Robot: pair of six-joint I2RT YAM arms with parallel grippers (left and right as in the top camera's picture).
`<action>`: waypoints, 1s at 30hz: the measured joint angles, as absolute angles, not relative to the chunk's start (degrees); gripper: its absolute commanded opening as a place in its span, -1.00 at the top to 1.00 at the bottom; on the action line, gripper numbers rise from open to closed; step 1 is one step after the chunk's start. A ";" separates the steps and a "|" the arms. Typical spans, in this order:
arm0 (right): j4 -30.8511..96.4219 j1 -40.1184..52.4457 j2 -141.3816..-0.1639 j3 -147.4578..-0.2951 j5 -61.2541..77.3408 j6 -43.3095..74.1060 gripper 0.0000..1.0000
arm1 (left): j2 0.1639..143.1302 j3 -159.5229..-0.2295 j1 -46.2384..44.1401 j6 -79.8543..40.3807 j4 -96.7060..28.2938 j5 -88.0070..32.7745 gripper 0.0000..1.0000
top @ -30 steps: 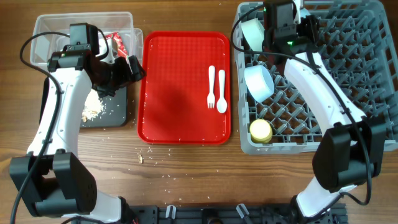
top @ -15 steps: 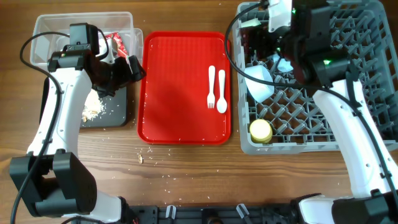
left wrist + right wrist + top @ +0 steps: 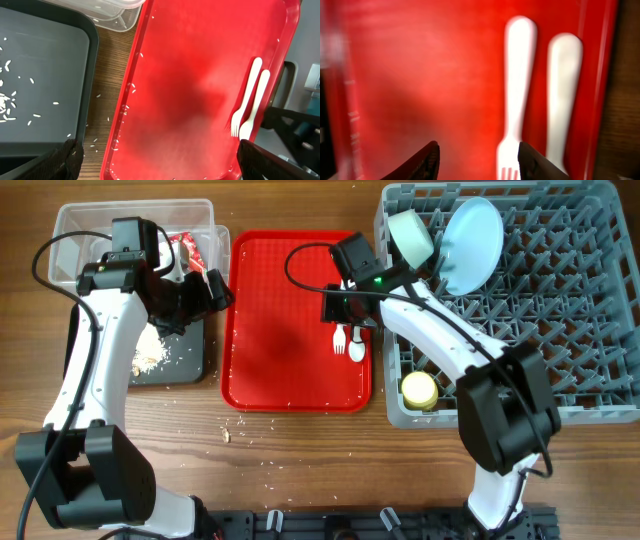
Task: Sort waste into correct bins and load items into the dishwasher rack
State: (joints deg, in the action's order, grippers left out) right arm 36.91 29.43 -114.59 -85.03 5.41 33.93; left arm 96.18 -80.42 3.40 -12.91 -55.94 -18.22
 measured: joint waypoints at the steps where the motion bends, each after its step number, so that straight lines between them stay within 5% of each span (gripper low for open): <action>1: 37.12 29.43 -115.28 -84.97 4.36 34.52 -0.03 | 96.18 -80.42 3.40 -12.93 -55.94 -18.22 -1.00; 14: 34.72 29.47 -121.62 -84.93 0.97 35.79 0.24 | 96.18 -80.42 3.40 -12.93 -55.94 -18.22 -1.00; 19: 34.17 29.61 -121.82 -84.93 0.99 36.34 0.91 | 96.18 -80.42 3.40 -12.93 -55.94 -18.24 -1.00; 30: 37.23 29.61 -121.84 -85.69 3.66 33.85 0.91 | 96.18 -80.42 3.40 -12.93 -55.94 -18.22 -0.99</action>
State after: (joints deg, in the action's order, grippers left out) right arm 37.23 29.61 -121.84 -85.69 3.66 33.85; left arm 96.18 -80.42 3.40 -12.93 -55.94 -18.22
